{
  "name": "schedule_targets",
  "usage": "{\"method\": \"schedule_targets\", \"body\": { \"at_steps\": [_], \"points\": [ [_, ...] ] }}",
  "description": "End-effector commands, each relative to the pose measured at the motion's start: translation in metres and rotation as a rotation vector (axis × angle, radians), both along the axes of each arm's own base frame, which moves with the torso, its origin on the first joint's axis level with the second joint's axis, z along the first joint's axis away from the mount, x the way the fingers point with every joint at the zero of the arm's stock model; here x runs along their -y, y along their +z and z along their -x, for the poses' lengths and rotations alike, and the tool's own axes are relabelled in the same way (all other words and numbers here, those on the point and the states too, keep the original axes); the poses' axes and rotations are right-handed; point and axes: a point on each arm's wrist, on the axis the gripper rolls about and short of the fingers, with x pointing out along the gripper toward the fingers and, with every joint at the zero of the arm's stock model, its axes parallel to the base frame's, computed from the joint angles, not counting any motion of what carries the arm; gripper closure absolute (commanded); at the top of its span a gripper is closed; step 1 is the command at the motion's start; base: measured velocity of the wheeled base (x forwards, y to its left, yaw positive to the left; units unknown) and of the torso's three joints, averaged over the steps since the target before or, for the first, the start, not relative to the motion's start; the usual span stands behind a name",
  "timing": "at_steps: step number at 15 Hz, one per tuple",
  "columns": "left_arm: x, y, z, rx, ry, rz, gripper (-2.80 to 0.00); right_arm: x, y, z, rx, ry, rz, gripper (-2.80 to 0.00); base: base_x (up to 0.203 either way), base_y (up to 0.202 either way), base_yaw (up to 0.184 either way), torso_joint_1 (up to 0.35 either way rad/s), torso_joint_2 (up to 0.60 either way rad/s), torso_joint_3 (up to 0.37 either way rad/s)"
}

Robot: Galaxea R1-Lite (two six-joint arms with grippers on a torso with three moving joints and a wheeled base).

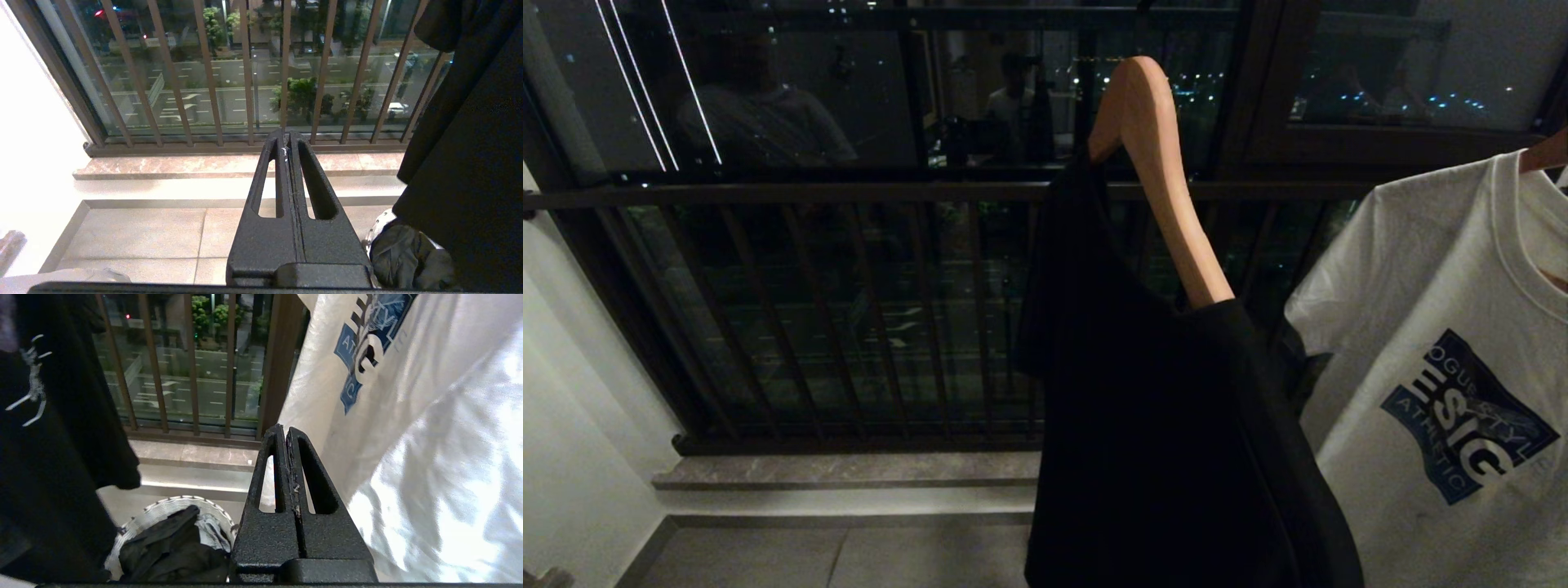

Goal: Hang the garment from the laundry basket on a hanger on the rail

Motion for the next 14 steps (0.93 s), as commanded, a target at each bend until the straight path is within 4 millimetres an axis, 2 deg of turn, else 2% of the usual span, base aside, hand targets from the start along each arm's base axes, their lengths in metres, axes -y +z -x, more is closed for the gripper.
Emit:
{"method": "schedule_targets", "body": {
  "at_steps": [1,7,14],
  "points": [
    [0.0000,-0.0004,-0.0002,-0.002,0.000,0.003,0.00,0.0000,0.0000,-0.0001,-0.001,0.000,0.000,0.00,0.000,0.000,0.000,0.000,0.00,0.000],
    [0.0000,-0.0004,-0.0002,-0.002,0.000,0.003,0.00,0.0000,0.0000,-0.0001,-0.001,0.000,-0.001,0.00,-0.015,0.000,0.000,0.004,0.00,0.000],
    [0.0000,-0.0004,-0.0002,-0.002,0.000,0.003,0.00,0.0000,0.0000,-0.0001,-0.001,0.000,-0.013,0.00,-0.191,0.000,0.002,0.001,0.00,0.003]
  ]
}}
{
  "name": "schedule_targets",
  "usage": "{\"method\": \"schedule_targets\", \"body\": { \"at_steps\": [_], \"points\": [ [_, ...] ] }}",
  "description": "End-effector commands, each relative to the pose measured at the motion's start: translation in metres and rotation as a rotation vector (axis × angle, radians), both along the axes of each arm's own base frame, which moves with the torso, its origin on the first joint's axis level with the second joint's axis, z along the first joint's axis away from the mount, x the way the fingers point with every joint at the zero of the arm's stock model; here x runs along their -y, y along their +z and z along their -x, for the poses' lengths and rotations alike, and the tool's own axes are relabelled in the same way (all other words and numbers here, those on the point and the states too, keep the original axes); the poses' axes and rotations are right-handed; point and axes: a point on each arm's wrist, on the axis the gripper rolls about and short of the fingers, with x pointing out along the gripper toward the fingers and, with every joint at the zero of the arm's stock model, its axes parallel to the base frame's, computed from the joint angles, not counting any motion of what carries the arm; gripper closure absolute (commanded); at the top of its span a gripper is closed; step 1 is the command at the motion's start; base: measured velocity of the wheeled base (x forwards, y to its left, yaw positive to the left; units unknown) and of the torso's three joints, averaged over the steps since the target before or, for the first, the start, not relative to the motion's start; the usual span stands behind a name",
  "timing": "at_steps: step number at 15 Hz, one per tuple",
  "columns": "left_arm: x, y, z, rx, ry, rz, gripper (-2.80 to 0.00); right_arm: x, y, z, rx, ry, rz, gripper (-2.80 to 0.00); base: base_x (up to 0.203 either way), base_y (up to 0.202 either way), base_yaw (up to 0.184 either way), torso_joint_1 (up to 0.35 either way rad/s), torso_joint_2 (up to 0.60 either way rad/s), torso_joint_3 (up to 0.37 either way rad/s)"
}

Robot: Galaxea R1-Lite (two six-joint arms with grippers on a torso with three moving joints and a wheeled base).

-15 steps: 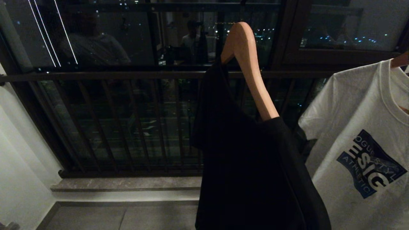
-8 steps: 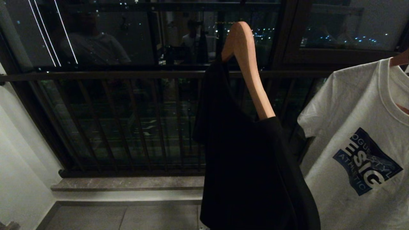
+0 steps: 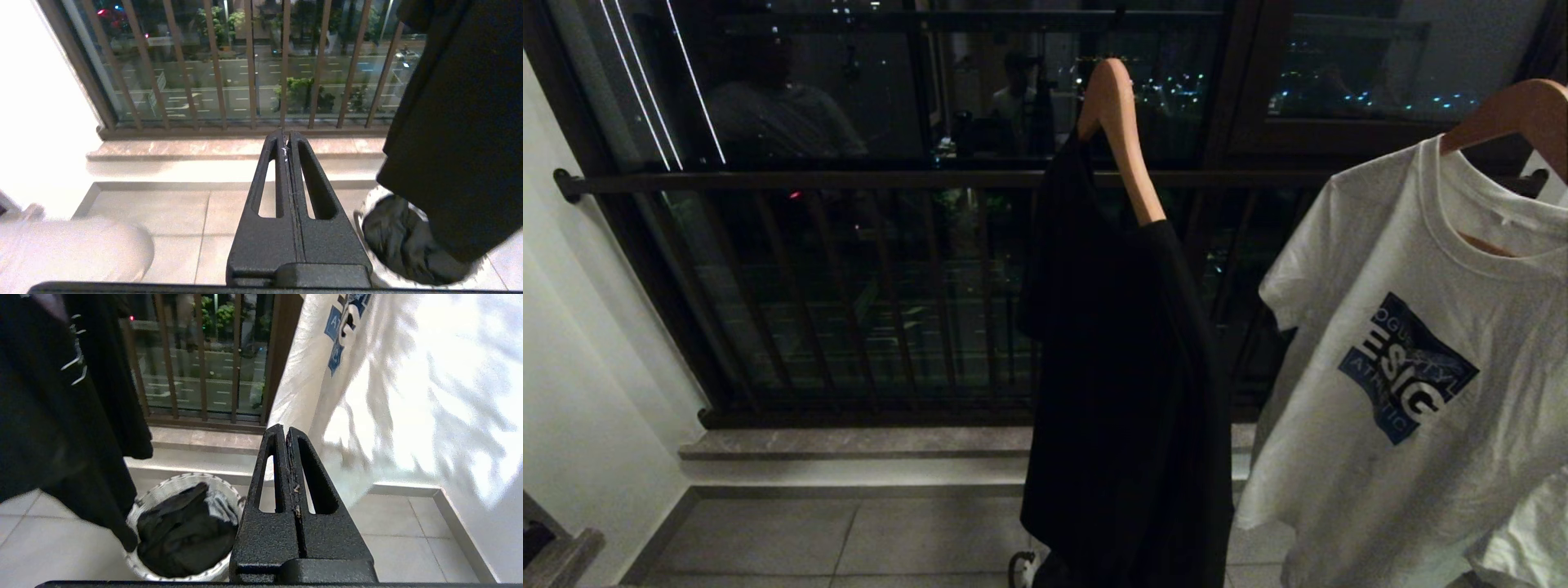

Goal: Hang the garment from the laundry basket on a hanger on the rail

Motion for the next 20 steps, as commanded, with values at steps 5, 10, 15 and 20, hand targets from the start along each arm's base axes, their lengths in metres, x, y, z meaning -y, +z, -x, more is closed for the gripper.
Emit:
{"method": "schedule_targets", "body": {
  "at_steps": [5,10,15,20],
  "points": [
    [0.0000,-0.0003,-0.0002,-0.002,0.000,0.000,0.00,0.0000,0.0000,-0.0001,-0.002,-0.001,-0.004,0.00,-0.169,0.000,0.003,-0.002,0.00,0.005],
    [0.0000,-0.0003,-0.0002,-0.002,0.000,0.000,0.00,-0.0001,0.0000,-0.0001,-0.001,0.002,0.006,0.00,0.000,0.000,0.000,0.000,0.00,0.000],
    [0.0000,-0.0003,-0.0002,-0.002,0.000,0.000,0.00,-0.0001,0.0000,-0.0001,-0.002,0.002,0.003,0.00,0.000,0.000,0.000,0.000,0.00,0.000],
    [0.0000,-0.0003,-0.0002,-0.002,0.000,0.000,0.00,-0.0001,0.0000,-0.0001,-0.001,0.002,0.006,0.00,0.000,0.000,0.000,0.000,0.00,0.000]
  ]
}}
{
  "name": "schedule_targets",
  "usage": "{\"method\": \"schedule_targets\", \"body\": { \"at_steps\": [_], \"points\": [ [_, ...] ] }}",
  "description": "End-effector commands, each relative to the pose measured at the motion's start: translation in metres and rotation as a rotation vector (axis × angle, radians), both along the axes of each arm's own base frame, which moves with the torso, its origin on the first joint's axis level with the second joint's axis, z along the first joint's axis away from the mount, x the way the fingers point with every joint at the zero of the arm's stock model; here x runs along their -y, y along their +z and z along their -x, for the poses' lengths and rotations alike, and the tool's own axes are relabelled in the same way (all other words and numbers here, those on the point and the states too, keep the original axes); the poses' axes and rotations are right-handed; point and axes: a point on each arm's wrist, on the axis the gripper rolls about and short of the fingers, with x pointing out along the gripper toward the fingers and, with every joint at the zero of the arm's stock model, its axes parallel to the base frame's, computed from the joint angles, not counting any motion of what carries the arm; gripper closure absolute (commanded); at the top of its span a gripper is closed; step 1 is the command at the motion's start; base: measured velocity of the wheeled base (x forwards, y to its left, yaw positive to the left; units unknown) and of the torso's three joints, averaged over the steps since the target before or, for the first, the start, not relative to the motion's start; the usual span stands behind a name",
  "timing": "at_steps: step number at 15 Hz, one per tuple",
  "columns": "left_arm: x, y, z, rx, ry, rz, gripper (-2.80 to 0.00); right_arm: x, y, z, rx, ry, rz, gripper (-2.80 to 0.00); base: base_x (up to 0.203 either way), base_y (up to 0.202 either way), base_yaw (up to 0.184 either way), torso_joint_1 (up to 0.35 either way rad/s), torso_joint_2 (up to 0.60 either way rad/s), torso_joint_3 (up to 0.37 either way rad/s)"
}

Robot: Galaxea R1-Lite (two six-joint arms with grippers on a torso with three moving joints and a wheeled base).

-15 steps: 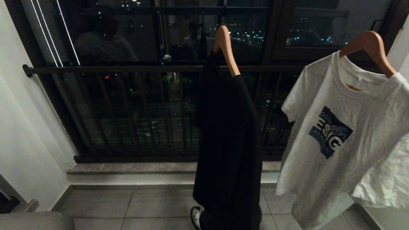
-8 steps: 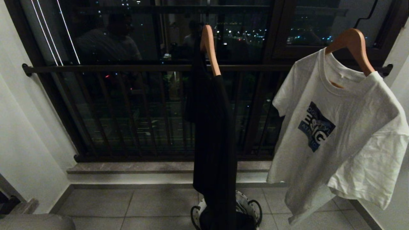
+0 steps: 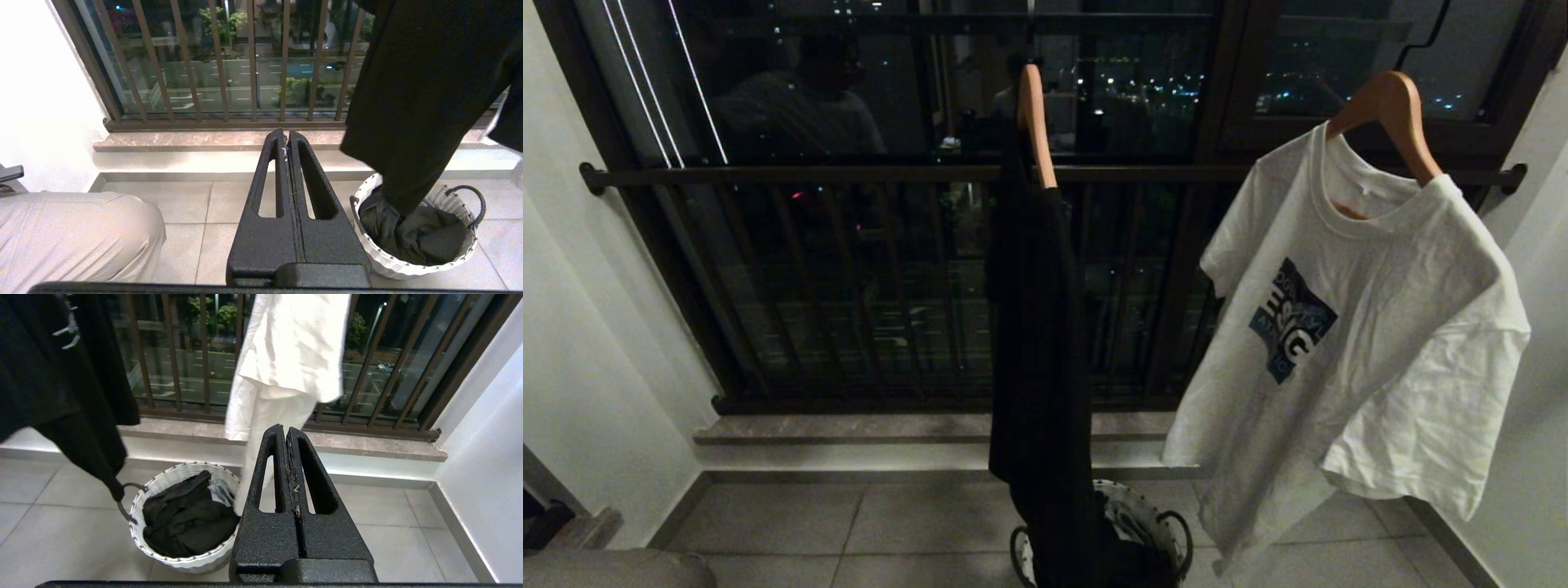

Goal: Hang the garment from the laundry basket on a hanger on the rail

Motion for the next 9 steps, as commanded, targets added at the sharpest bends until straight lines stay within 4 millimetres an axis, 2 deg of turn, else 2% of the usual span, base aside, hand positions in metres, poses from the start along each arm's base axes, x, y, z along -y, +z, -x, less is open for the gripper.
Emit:
{"method": "schedule_targets", "body": {
  "at_steps": [1,9],
  "points": [
    [0.0000,-0.0004,-0.0002,-0.002,0.000,0.000,0.00,0.0000,0.0000,-0.0001,-0.001,0.001,0.001,0.00,0.000,0.000,0.000,0.000,0.00,0.000],
    [0.0000,-0.0004,-0.0002,-0.002,0.000,0.000,0.00,0.0000,0.0000,-0.0001,-0.001,0.001,-0.002,0.00,0.000,0.000,0.000,0.000,0.00,0.000]
  ]
}}
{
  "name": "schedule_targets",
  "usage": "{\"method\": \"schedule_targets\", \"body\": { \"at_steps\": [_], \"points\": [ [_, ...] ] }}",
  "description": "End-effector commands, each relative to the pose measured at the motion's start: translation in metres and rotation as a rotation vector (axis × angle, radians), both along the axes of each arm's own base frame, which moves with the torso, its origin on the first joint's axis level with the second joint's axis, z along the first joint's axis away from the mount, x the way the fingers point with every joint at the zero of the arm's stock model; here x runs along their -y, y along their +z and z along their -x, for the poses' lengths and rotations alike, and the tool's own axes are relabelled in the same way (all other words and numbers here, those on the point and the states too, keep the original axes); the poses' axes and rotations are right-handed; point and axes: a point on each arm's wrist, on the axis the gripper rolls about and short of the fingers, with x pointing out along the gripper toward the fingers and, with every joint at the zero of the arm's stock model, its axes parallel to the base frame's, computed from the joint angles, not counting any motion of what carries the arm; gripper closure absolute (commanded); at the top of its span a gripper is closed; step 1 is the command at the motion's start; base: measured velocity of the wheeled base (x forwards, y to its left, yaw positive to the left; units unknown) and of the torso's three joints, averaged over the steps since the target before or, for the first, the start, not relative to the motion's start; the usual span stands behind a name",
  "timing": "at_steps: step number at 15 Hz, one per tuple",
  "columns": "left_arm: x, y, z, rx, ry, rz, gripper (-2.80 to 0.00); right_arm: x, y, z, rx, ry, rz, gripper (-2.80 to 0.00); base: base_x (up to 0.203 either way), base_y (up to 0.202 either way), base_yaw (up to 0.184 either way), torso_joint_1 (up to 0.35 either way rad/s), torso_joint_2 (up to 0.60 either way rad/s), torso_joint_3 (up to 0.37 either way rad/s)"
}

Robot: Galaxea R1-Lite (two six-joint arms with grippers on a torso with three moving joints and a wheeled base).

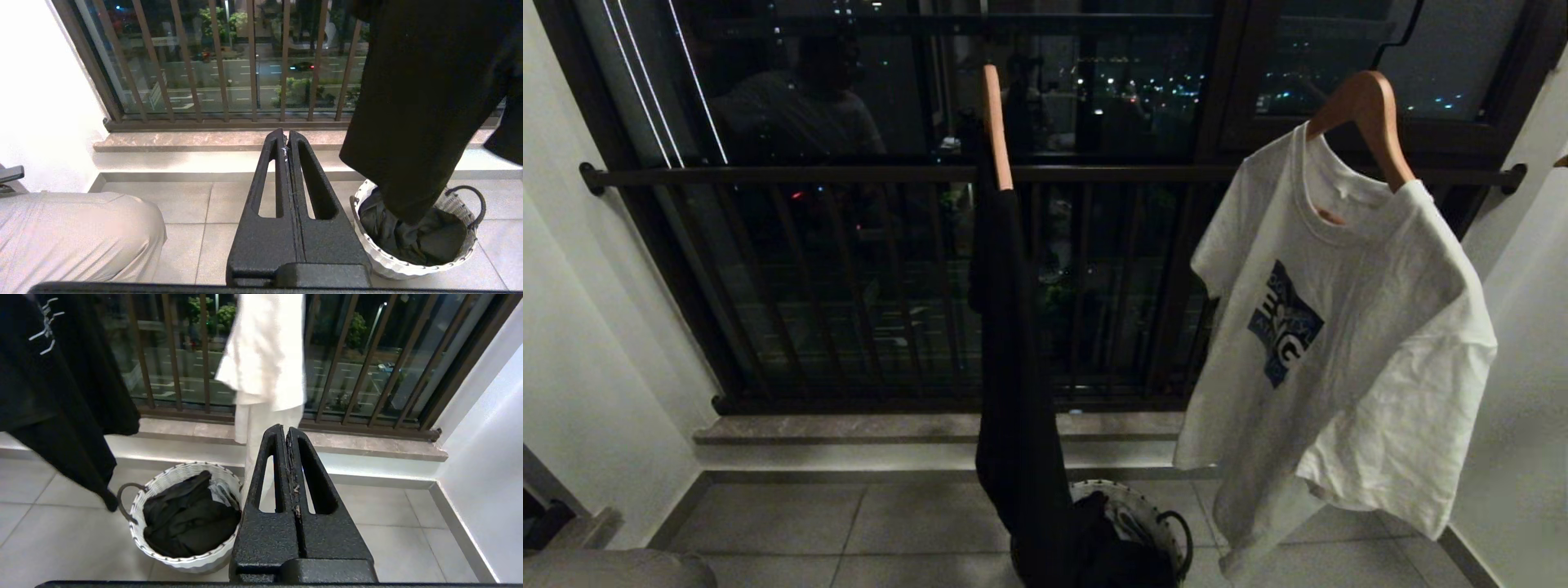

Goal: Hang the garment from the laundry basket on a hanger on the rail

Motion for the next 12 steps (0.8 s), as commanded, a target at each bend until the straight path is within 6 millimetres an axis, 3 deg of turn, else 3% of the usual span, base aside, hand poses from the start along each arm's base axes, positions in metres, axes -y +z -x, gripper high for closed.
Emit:
{"method": "schedule_targets", "body": {
  "at_steps": [1,12],
  "points": [
    [0.0000,-0.0004,-0.0002,-0.002,0.000,0.000,0.00,0.0000,0.0000,-0.0001,-0.001,0.000,0.001,0.00,0.000,0.000,0.000,0.000,0.00,0.000],
    [0.0000,-0.0004,-0.0002,-0.002,0.000,0.000,0.00,0.0000,-0.0001,-0.0001,-0.003,0.000,-0.001,0.00,0.000,0.000,0.000,0.000,0.00,0.000]
  ]
}}
